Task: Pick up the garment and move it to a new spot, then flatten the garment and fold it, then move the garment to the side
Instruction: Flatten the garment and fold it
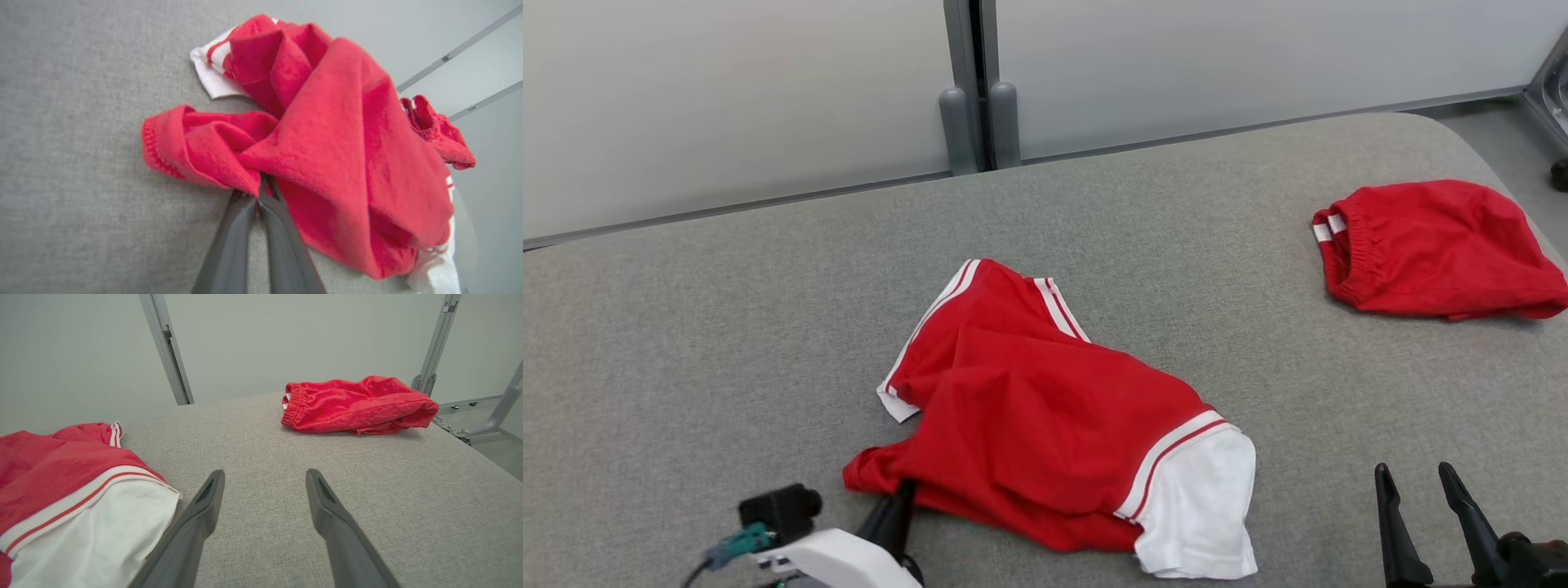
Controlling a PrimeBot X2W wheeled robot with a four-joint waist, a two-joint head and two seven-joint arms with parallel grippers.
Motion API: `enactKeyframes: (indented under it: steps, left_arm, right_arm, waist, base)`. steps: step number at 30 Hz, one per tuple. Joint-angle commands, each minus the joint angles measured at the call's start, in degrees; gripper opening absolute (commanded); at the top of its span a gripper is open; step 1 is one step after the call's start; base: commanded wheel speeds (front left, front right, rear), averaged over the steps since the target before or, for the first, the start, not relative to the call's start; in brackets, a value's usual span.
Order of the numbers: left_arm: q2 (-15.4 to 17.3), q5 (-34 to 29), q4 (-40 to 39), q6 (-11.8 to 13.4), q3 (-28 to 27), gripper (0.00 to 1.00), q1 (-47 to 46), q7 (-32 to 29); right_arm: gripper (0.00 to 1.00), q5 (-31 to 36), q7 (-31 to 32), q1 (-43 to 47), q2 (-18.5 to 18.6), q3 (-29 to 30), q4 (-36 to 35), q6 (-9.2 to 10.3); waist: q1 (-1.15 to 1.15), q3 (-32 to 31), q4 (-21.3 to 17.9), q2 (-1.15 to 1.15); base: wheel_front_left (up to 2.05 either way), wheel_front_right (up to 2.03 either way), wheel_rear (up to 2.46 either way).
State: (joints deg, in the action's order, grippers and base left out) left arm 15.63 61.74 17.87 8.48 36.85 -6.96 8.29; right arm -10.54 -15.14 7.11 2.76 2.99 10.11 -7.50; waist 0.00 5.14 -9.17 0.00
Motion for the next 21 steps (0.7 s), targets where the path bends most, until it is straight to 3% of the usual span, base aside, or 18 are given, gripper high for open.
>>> enactKeyframes:
  steps: [1, 4, 8, 9, 14, 19, 21]
  left_arm:
    - [1.9, 0.44, -3.15, -0.32, -1.07, 0.0, 0.98, 0.41]
    - [6.43, 0.7, -13.96, 1.4, -3.92, 0.0, 2.99, 0.72]
    - [14.37, -1.12, -31.76, 6.52, -7.5, 0.0, 5.52, -1.39]
    - [14.37, -1.12, -31.76, 6.52, -7.5, 0.0, 5.52, -1.39]
    - [23.03, -3.48, -48.98, 12.69, -10.61, 0.0, 6.83, -6.47]
    - [29.3, -1.8, -54.12, 17.79, -16.58, 0.0, 9.14, -9.94]
    - [29.45, 1.83, -52.15, 17.65, -19.35, 0.0, 10.11, -10.75]
  right_arm:
    - [1.0, -0.19, -0.01, 0.72, 0.29, 0.45, -0.07, 0.02]
    - [1.0, -0.37, -0.01, 1.28, 0.28, 1.21, -0.24, 0.02]
    - [1.0, -1.02, 0.0, 2.15, 0.27, 0.95, -0.11, 0.02]
    - [1.0, -1.02, 0.0, 2.15, 0.27, 0.95, -0.11, 0.02]
    - [1.0, -1.77, 0.0, 1.24, 0.3, 0.05, 0.24, 0.02]
    - [1.0, -2.49, 0.0, 1.05, 0.27, -0.23, 0.54, 0.02]
    - [1.0, -2.85, 0.0, 0.85, 0.29, -0.28, 0.54, 0.02]
  waist:
    - [0.0, -0.53, 0.4, 0.0]
    - [0.0, -1.11, 1.41, 0.0]
    - [0.0, -1.85, 2.97, 0.0]
    - [0.0, -1.85, 2.97, 0.0]
    - [0.0, -2.36, 3.21, 0.0]
    - [0.0, -2.33, 3.16, 0.0]
    - [0.0, -1.69, 3.24, 0.0]
  base:
    - [0.0, 0.0, 0.0]
    - [0.0, 0.0, 0.0]
    - [0.0, 0.0, 0.0]
    - [0.0, 0.0, 0.0]
    - [0.0, 0.0, 0.0]
    - [0.0, 0.0, 0.0]
    - [0.0, 0.0, 0.0]
